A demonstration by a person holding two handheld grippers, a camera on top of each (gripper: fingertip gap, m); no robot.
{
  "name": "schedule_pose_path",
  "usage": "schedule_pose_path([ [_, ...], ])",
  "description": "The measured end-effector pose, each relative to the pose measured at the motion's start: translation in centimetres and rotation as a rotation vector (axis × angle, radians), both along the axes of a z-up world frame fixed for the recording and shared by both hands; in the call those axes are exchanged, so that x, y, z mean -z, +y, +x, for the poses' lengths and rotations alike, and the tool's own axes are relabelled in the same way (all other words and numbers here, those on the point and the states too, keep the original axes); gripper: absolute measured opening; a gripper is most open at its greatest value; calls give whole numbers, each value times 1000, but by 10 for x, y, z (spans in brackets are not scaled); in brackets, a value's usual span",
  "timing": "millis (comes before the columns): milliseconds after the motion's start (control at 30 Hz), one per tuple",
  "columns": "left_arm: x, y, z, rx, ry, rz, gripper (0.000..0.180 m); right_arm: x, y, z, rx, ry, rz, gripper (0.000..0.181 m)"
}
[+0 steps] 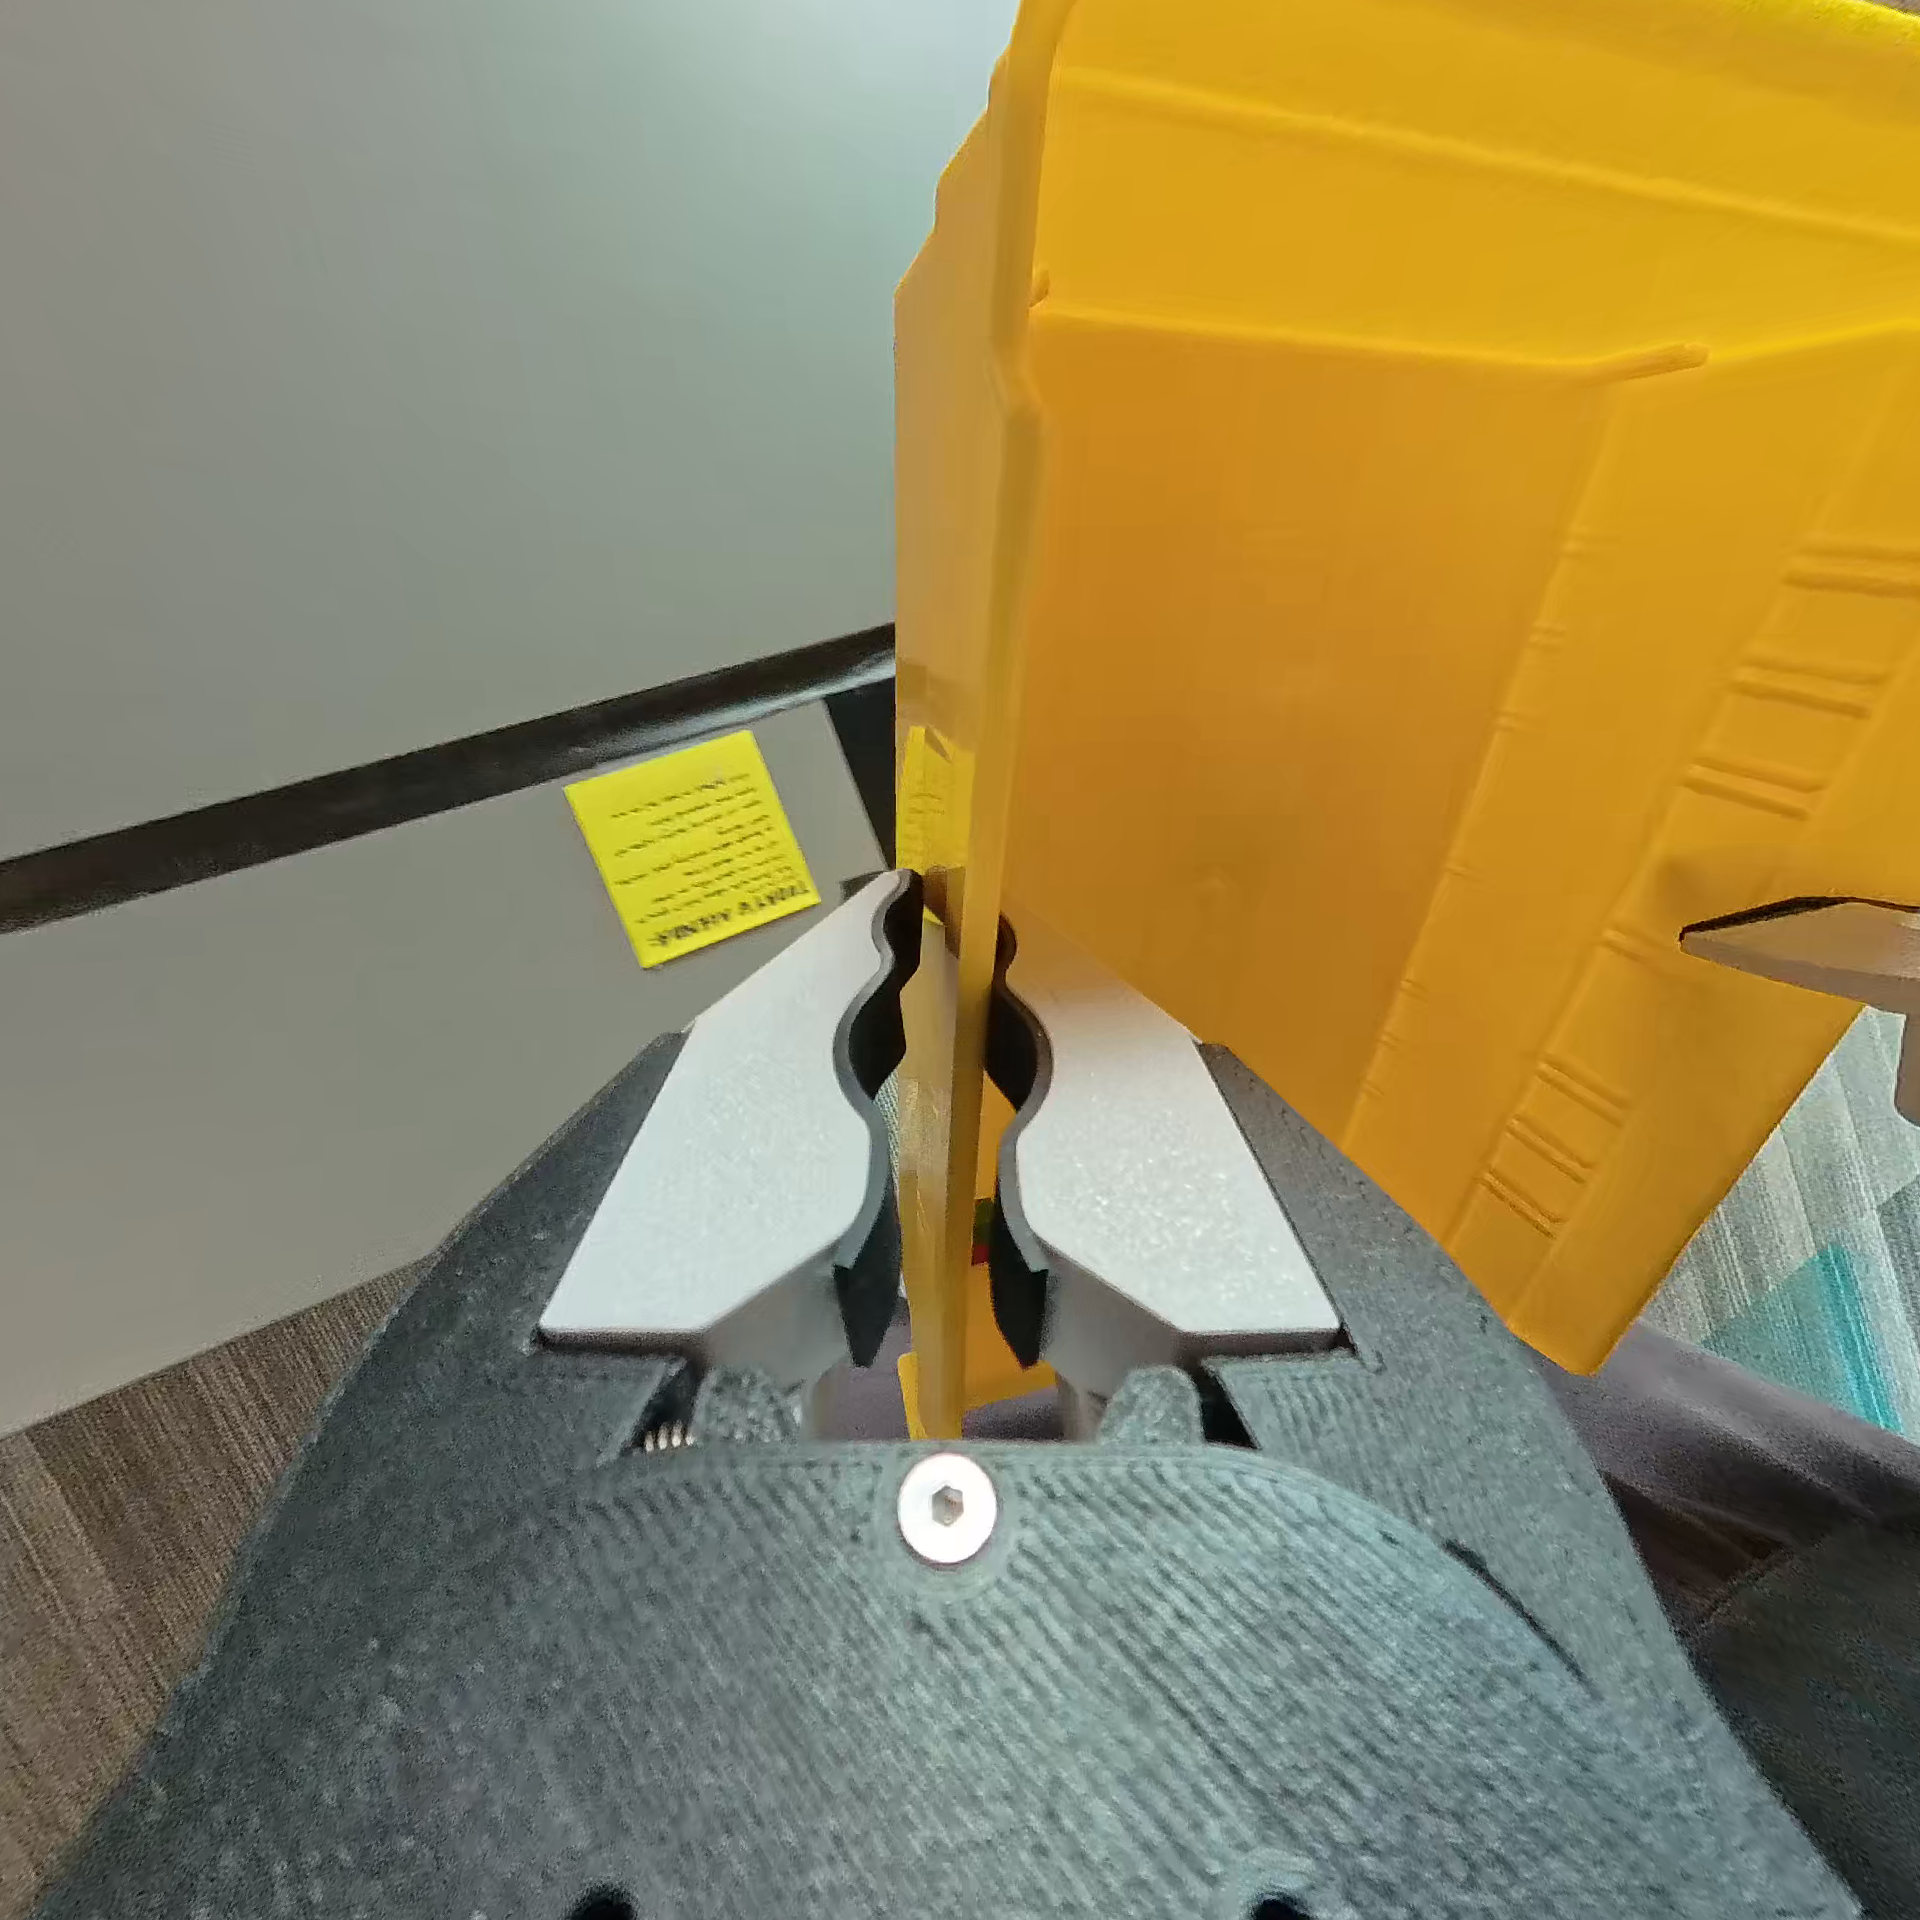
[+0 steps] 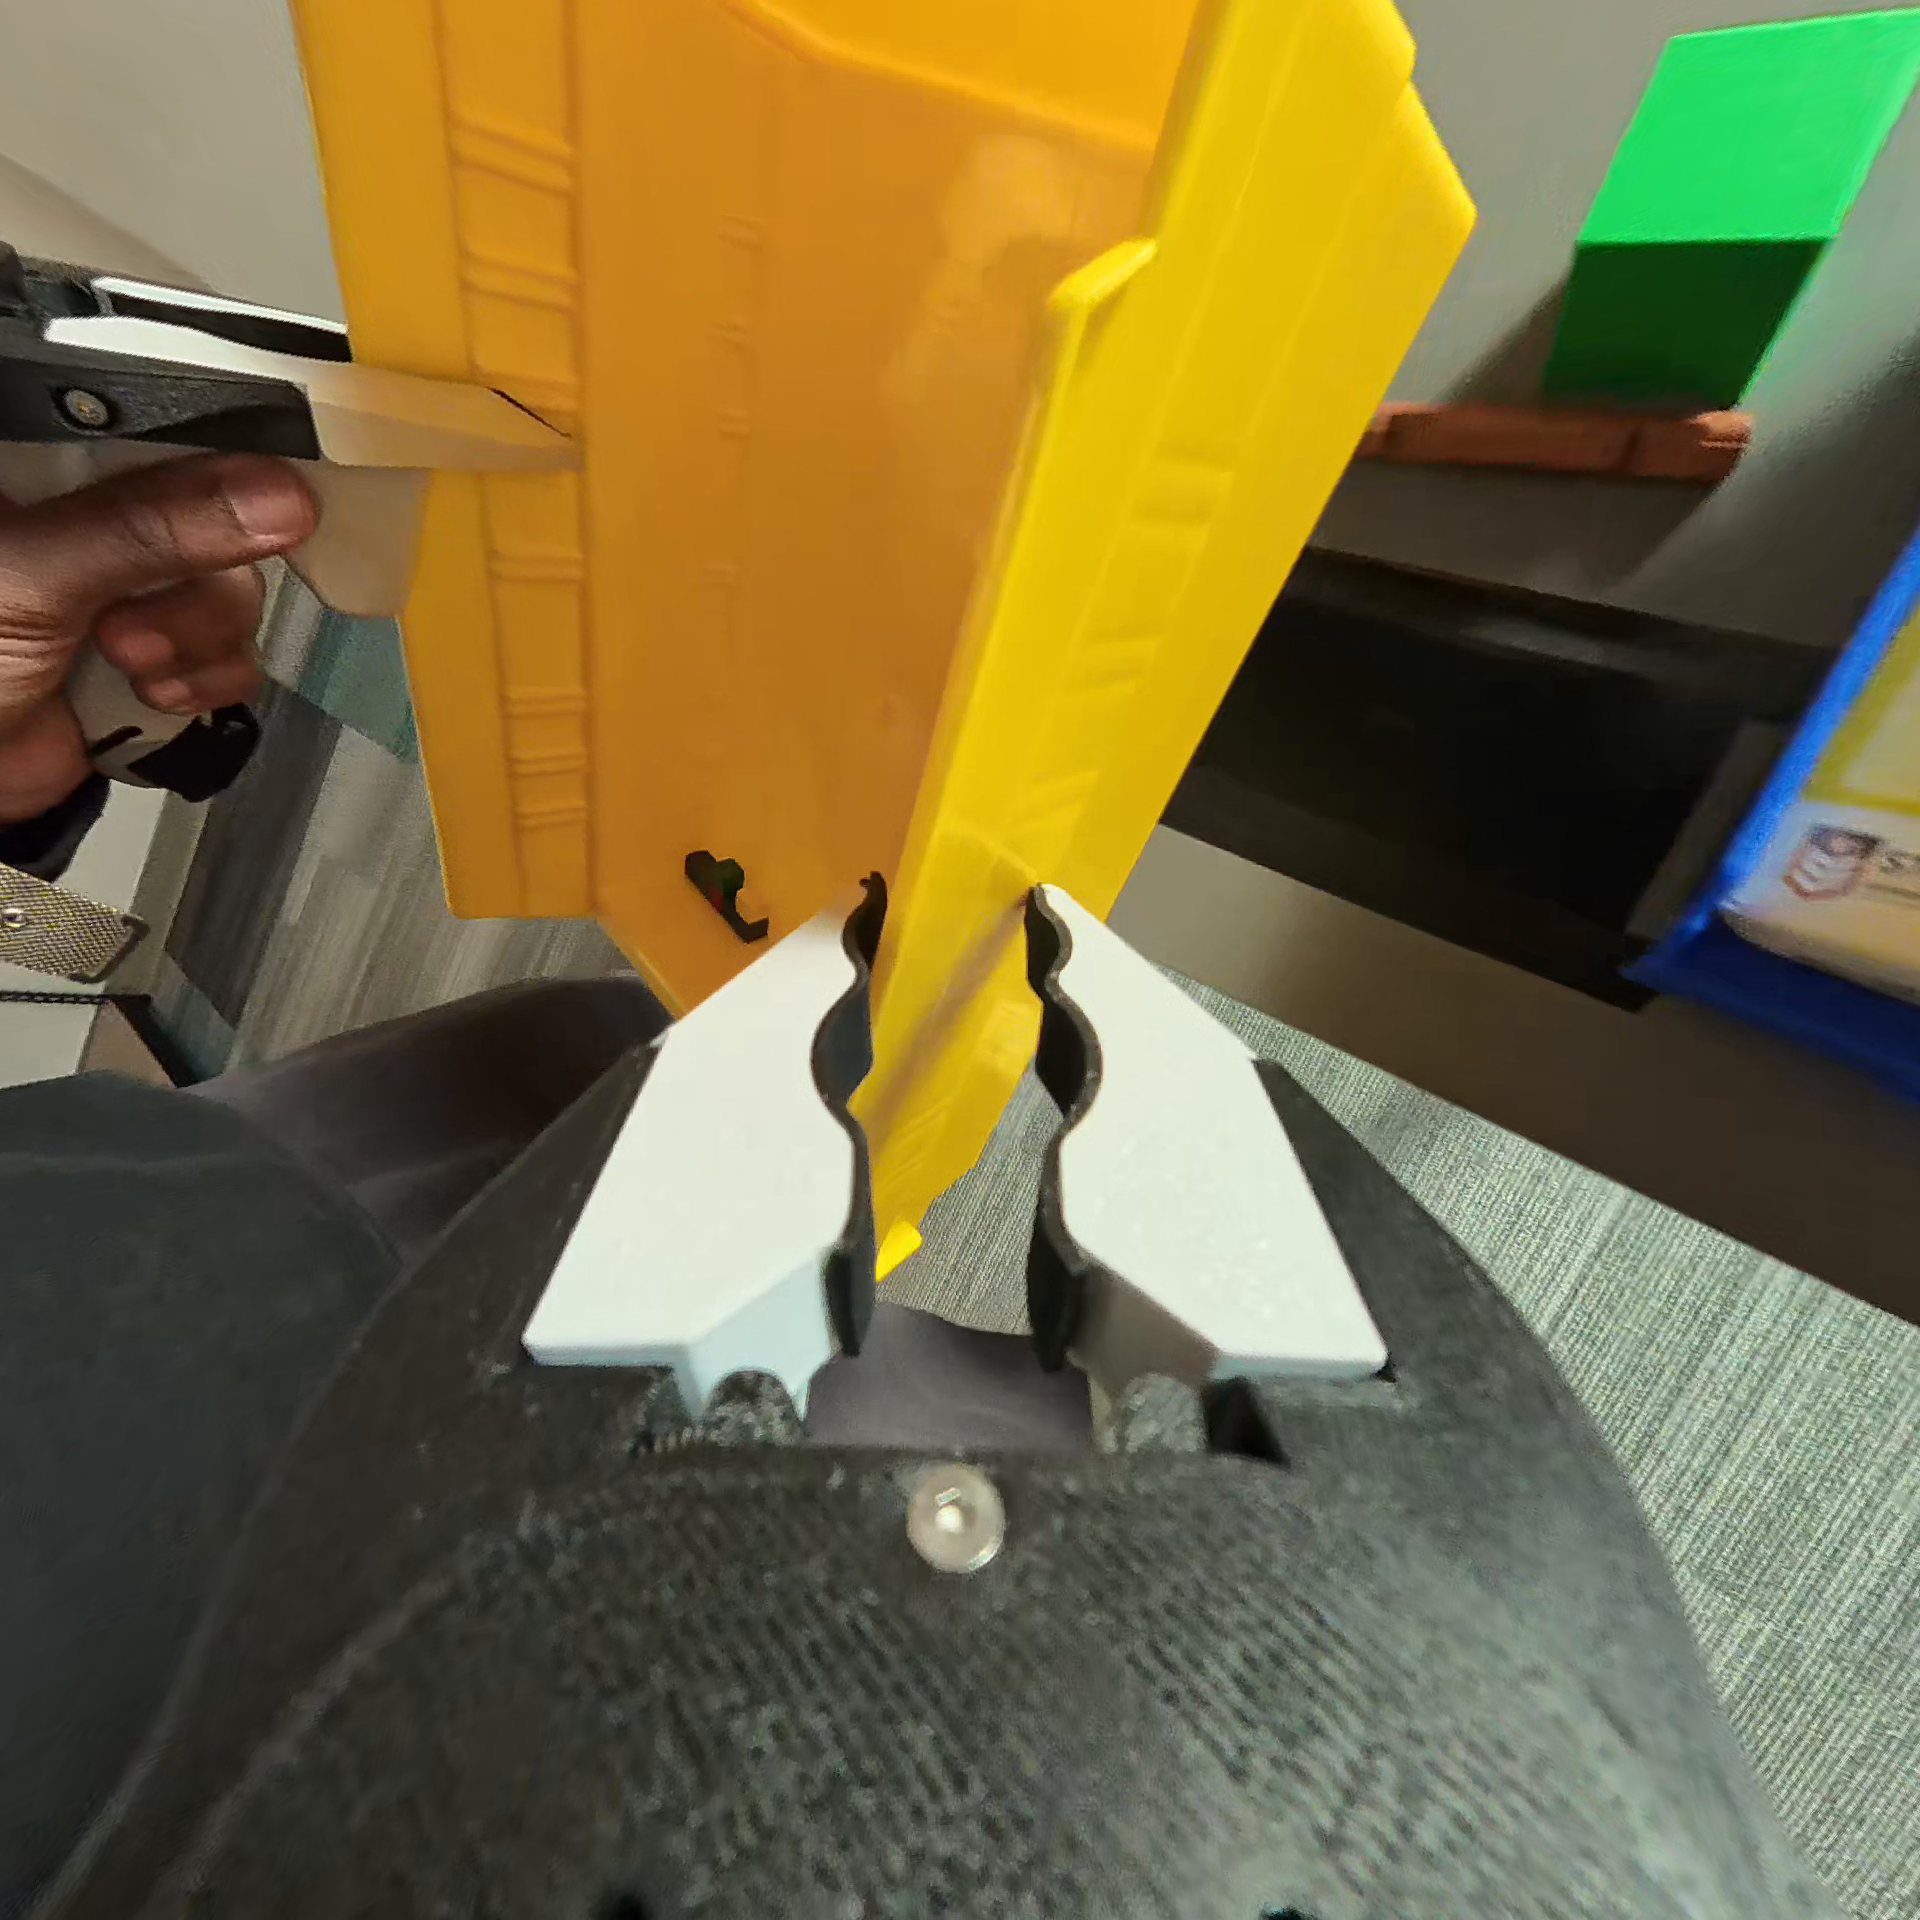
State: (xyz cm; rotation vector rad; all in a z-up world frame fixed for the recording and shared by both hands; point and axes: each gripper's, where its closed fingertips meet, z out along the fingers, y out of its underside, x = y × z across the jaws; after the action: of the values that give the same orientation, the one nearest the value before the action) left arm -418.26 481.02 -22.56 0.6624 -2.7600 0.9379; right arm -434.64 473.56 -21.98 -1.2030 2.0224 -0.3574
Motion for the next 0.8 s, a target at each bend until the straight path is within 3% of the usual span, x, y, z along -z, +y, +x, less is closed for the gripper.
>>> schedule_pose_path([
  [467, 69, 108, 261, 102, 76, 114, 9, 70, 98, 264, 88, 64, 156, 23],
  [800, 113, 161, 348, 12, 125, 175, 9, 109, 136, 353, -44, 212, 138, 19],
])
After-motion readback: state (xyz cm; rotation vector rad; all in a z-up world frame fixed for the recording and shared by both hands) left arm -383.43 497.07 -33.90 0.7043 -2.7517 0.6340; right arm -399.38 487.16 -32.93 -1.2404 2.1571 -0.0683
